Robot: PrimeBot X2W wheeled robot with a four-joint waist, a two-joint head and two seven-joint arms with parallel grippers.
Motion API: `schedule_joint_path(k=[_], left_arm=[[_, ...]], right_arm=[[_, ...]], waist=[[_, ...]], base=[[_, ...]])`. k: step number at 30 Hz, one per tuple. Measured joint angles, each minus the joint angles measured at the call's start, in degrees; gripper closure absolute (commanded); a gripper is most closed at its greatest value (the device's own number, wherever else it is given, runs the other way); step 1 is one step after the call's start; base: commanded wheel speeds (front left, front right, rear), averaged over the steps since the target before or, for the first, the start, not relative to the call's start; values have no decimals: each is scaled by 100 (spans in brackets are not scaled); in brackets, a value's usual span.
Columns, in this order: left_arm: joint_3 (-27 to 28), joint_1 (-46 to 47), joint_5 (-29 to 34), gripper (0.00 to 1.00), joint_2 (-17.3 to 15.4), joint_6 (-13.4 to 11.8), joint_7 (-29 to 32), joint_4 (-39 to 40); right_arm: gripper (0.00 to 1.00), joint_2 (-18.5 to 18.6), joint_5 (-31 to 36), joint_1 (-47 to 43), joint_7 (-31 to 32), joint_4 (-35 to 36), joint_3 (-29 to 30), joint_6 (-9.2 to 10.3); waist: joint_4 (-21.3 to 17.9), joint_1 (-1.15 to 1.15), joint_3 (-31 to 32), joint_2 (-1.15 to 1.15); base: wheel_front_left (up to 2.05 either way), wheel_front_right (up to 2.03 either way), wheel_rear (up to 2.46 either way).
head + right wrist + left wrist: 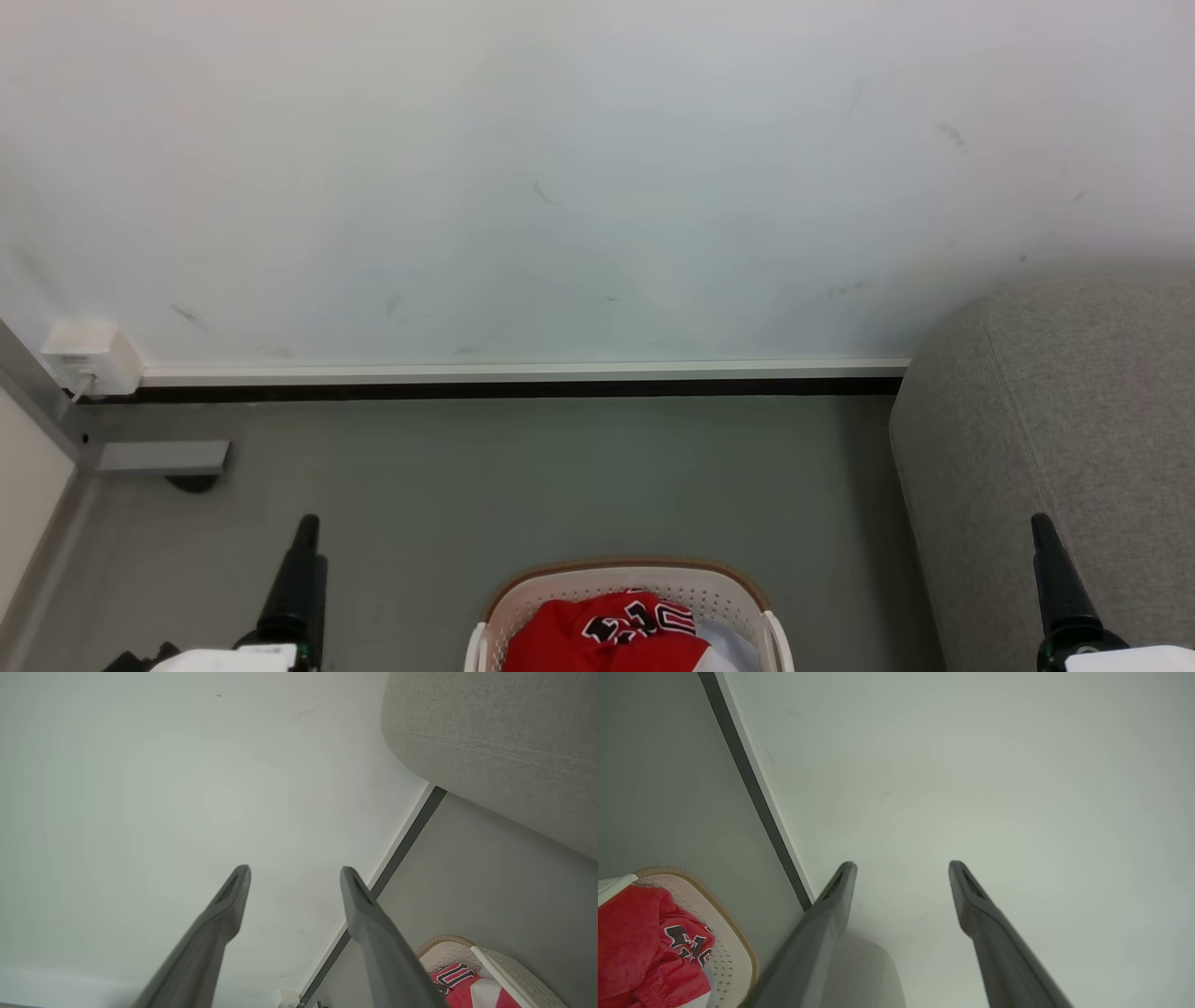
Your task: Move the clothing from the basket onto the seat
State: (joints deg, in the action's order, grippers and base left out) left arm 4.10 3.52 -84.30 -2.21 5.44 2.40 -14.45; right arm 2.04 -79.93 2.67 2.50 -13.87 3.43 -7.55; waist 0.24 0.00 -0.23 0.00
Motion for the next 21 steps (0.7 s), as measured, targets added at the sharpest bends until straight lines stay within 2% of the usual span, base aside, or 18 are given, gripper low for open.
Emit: schedule_joint_path(k=[21], left_arm=[[-396, -110, 2369, 0, -4, -489, -458, 280]], right_arm=[[0, 138, 2708, -104, -470, 232, -402, 0]], waist=[[42, 0, 1, 0]], base=[[0, 0, 0]])
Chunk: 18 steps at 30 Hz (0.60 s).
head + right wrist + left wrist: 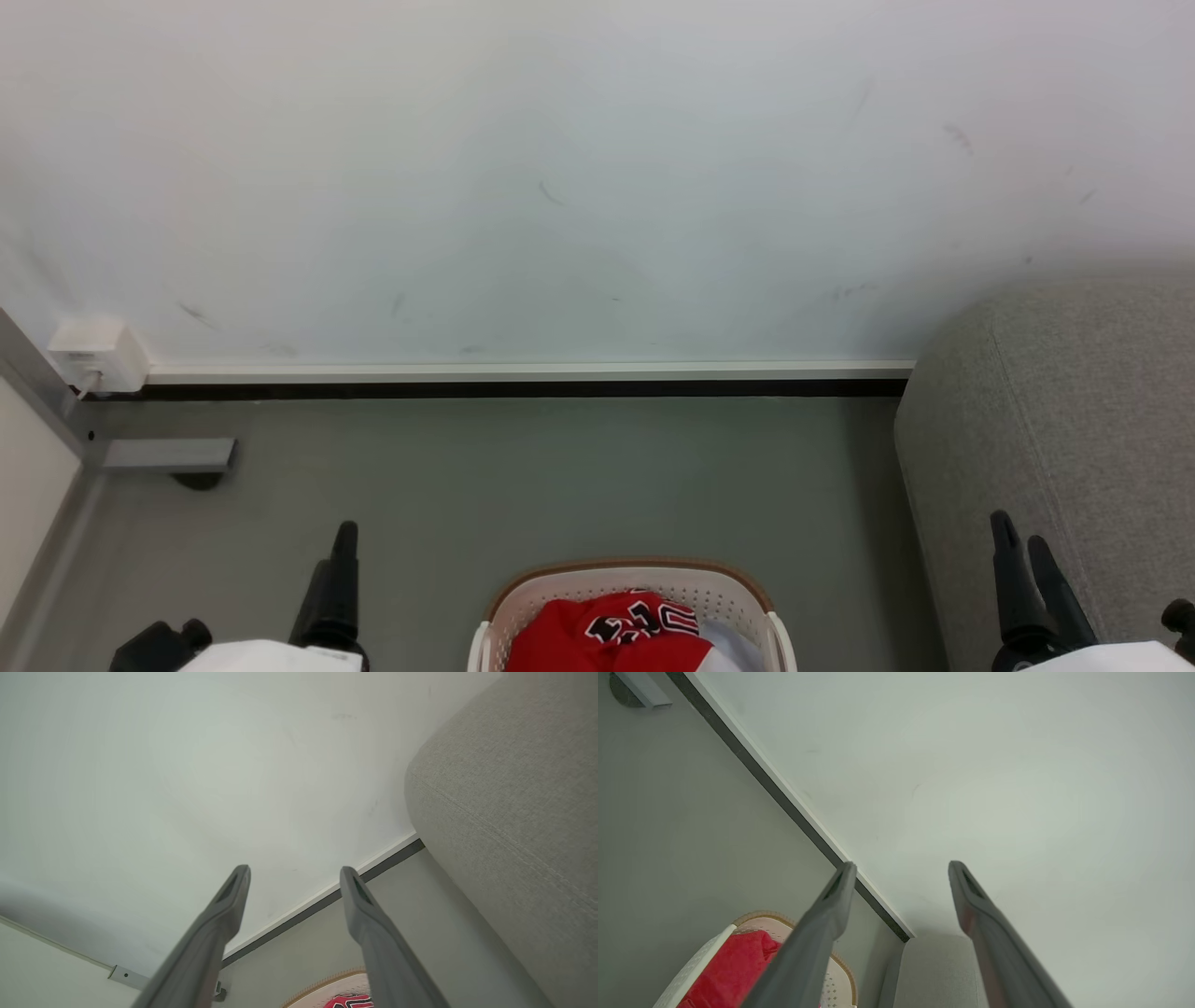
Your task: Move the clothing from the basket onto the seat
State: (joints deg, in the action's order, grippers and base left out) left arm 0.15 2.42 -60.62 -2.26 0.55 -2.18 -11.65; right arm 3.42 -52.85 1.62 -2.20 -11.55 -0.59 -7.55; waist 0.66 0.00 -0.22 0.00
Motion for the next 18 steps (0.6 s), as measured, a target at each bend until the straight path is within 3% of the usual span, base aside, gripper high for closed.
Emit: schedule_joint_path(k=[18], left_arm=[[-248, -87, 2012, 0, -16, -281, -346, 89]], right_arm=[[0, 157, 1484, 12, -343, -73, -379, 0]], waist=[[62, 0, 35, 0]], base=[[0, 0, 0]])
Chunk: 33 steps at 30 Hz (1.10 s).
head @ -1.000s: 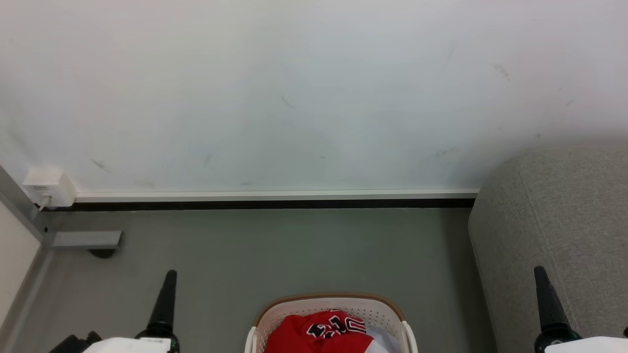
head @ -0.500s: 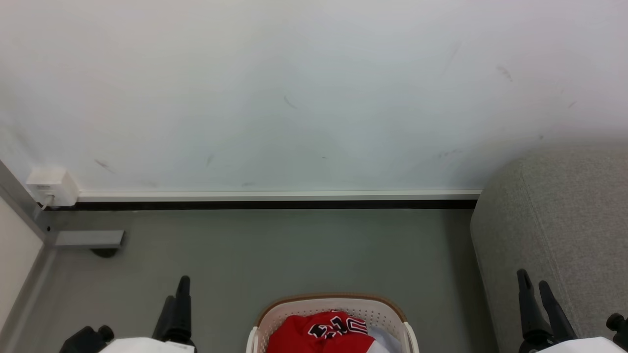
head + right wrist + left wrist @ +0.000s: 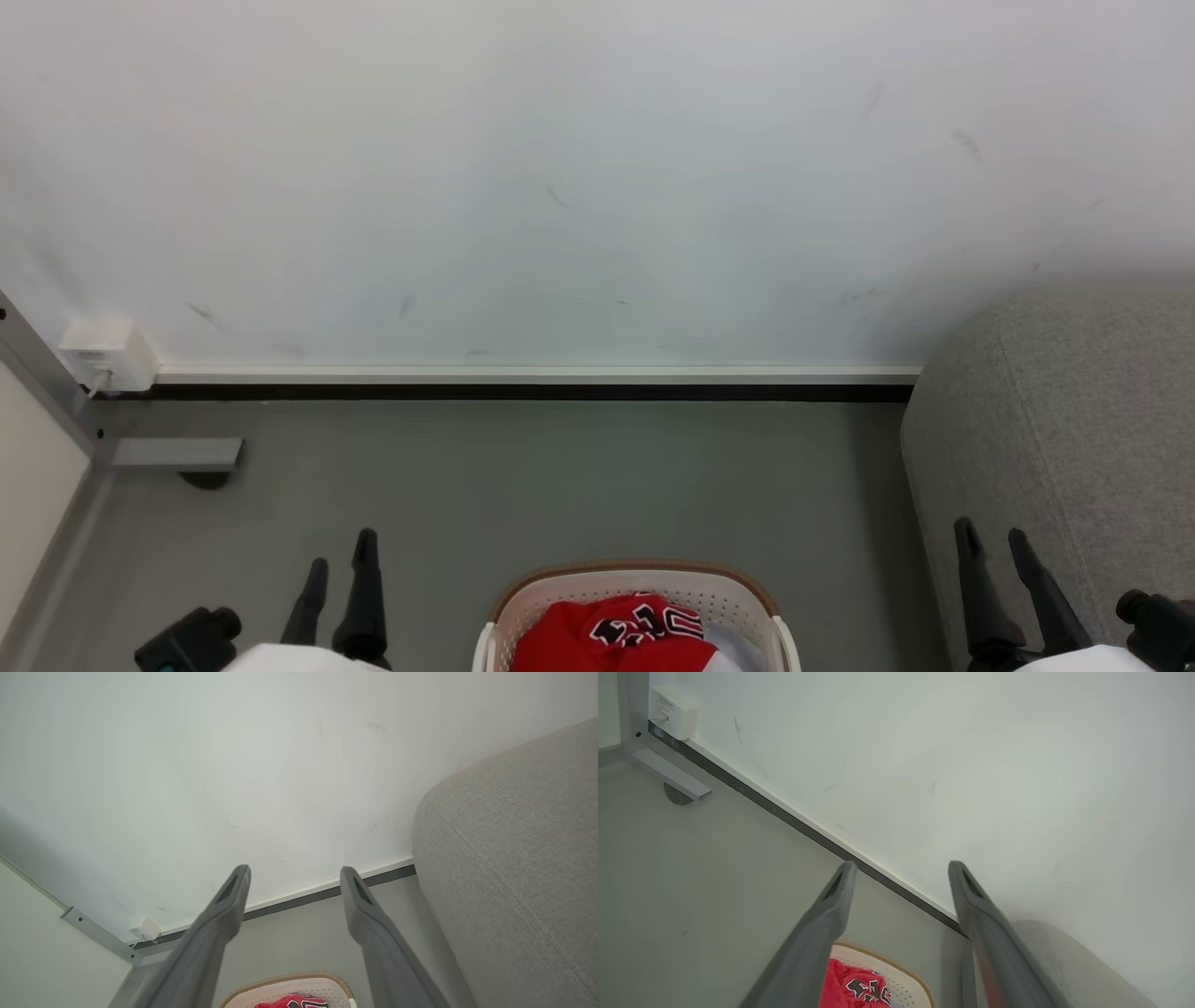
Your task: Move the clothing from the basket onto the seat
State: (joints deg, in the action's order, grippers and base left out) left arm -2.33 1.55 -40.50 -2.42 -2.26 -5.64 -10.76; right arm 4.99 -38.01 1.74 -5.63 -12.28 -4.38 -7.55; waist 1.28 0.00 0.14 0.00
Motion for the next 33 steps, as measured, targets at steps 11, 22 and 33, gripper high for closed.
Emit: schedule_joint_path(k=[11, 22, 33], left_arm=[[-200, -99, 856, 0, -71, -170, -198, 232], [-412, -147, 1500, 0, -186, -132, -348, 346], [-470, -187, 2120, 0, -311, -166, -502, 392]], right_arm=[[0, 41, 788, 4, -186, -37, -85, 0], [0, 44, 1392, 4, -348, -134, -126, 0], [0, 33, 1895, 3, -503, -265, -82, 0]], waist=[[19, 0, 18, 0], [35, 0, 10, 0], [63, 0, 25, 0]], base=[[0, 0, 0], [0, 0, 0], [0, 0, 0]])
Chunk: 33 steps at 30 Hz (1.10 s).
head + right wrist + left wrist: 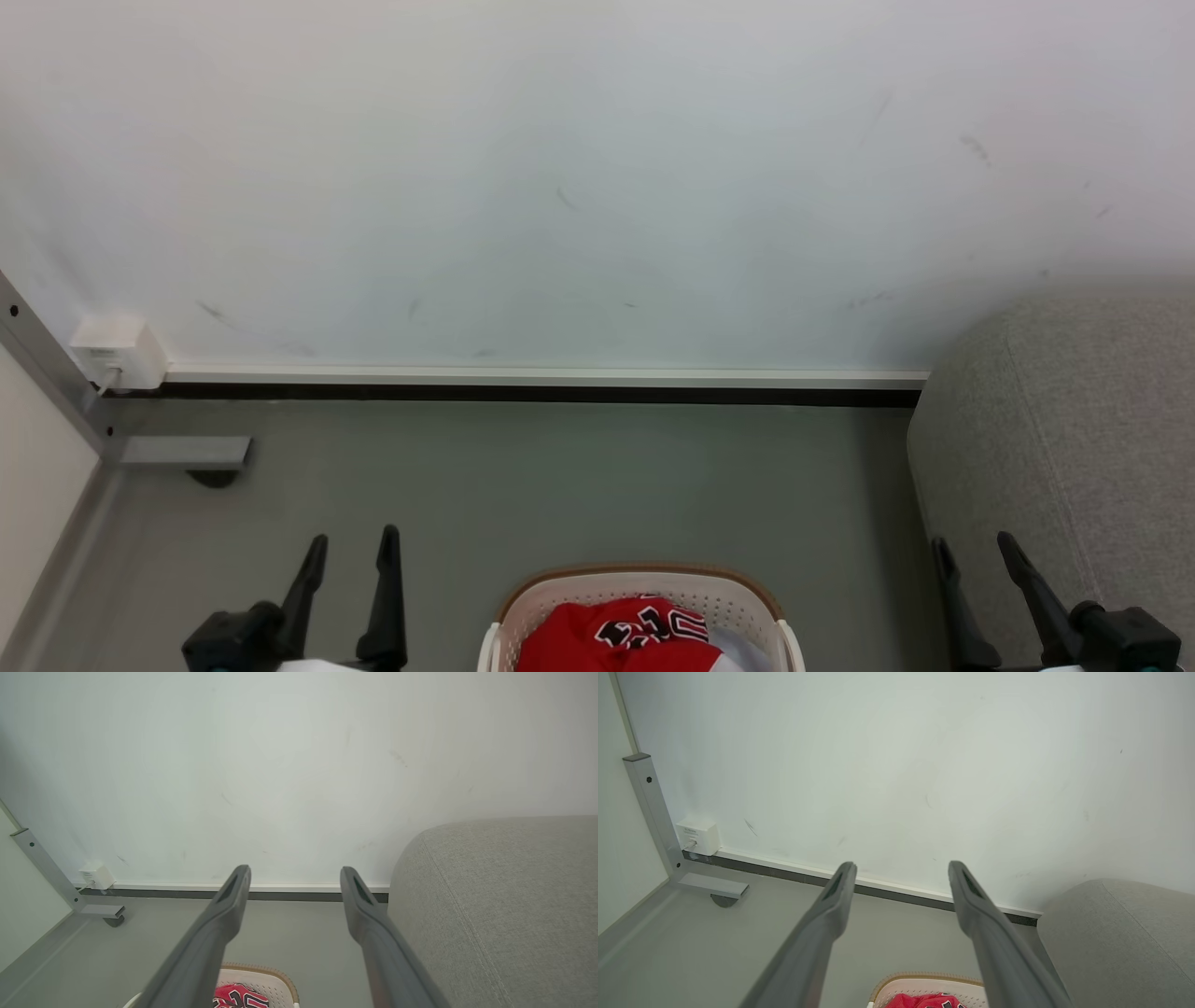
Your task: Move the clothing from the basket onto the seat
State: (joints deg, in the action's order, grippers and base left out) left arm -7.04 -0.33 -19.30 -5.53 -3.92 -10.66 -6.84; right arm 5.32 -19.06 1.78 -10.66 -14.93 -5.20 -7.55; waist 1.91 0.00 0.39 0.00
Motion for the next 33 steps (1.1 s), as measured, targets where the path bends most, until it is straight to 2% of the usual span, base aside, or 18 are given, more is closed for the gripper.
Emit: schedule_joint_path(k=[10, 21, 33], left_arm=[[29, -94, 453, 0, -47, -23, -112, 1], [209, -125, 838, 0, -32, 64, -238, -149], [377, -206, 1230, 0, 85, 430, -374, -359]], right_arm=[[0, -48, 298, -20, -111, -94, 115, 0], [0, -64, 598, -76, -247, -221, 208, 0], [0, -93, 630, -104, -364, -417, 133, 0]], waist=[[45, 0, 20, 0], [86, 0, 34, 0], [101, 0, 62, 0]], base=[[0, 0, 0], [0, 0, 0], [0, 0, 0]])
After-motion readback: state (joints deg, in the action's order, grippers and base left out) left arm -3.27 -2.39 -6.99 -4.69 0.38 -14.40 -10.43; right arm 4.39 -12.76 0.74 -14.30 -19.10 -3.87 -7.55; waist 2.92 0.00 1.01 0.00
